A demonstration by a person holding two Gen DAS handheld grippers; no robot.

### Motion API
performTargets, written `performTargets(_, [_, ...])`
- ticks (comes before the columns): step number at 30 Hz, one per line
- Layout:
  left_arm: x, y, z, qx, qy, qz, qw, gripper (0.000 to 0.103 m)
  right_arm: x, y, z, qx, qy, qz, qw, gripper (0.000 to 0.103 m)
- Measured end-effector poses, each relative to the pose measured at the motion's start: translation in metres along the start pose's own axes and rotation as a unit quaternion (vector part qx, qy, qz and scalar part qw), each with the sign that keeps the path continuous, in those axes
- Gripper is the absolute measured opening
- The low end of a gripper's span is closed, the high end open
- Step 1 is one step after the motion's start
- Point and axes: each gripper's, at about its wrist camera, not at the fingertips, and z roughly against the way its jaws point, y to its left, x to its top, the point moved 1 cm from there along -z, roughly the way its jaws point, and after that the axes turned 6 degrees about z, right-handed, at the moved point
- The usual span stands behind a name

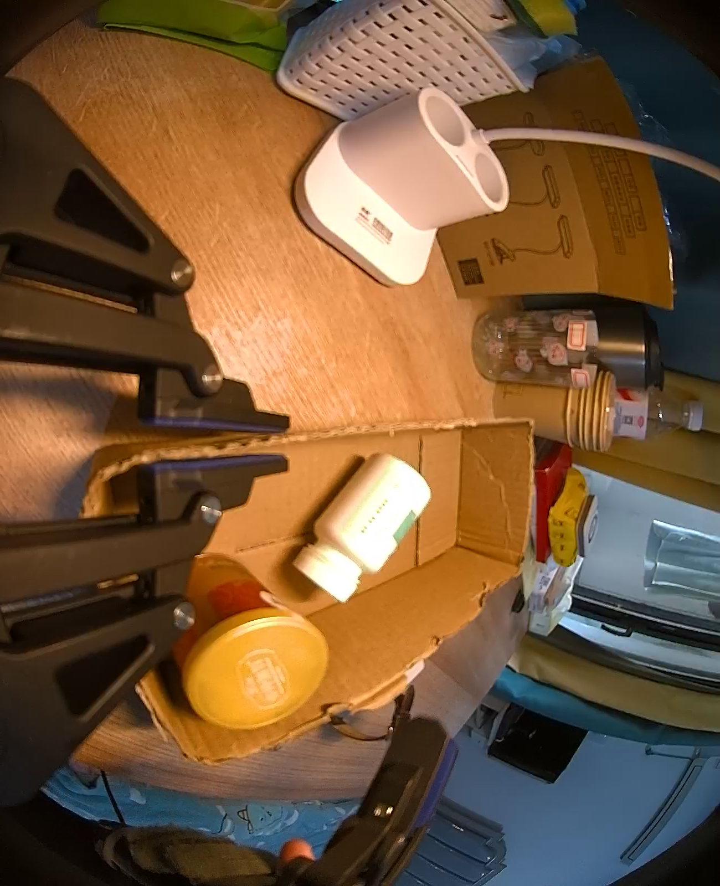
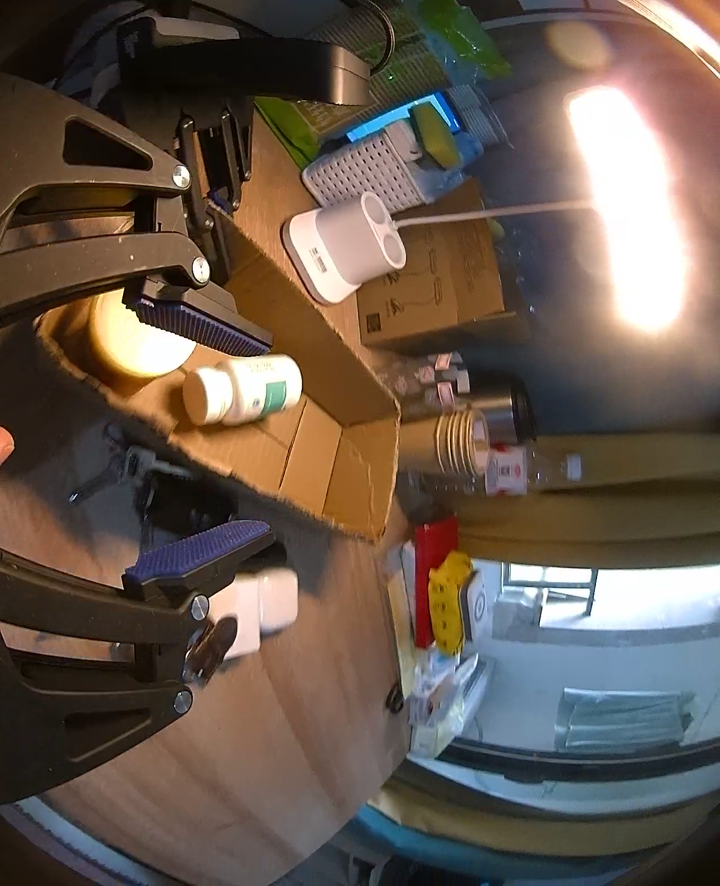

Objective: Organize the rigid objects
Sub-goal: 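Move the right gripper to the black wristwatch and grasp it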

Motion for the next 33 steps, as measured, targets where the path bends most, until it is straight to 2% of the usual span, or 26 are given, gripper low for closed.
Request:
performTargets(15, [0.0,0.0,0.0,0.0,0.0,0.0,1.0,0.007,-0.014,-0.032,0.023,-0.047,-0.008,-0.037,0.998,0.065])
performTargets(19, [-0.001,0.0,0.0,0.0,0.0,0.0,1.0,0.007,-0.017,-0.041,0.023,-0.073,-0.008,-0.04,0.997,0.065])
performTargets(23, [0.0,0.0,0.0,0.0,0.0,0.0,1.0,0.007,-0.026,-0.054,0.015,-0.109,0.006,-0.044,0.993,0.065])
performTargets(33, [-0.001,0.0,0.0,0.0,0.0,0.0,1.0,0.007,-0.054,-0.082,-0.015,-0.128,0.045,-0.066,0.988,0.065])
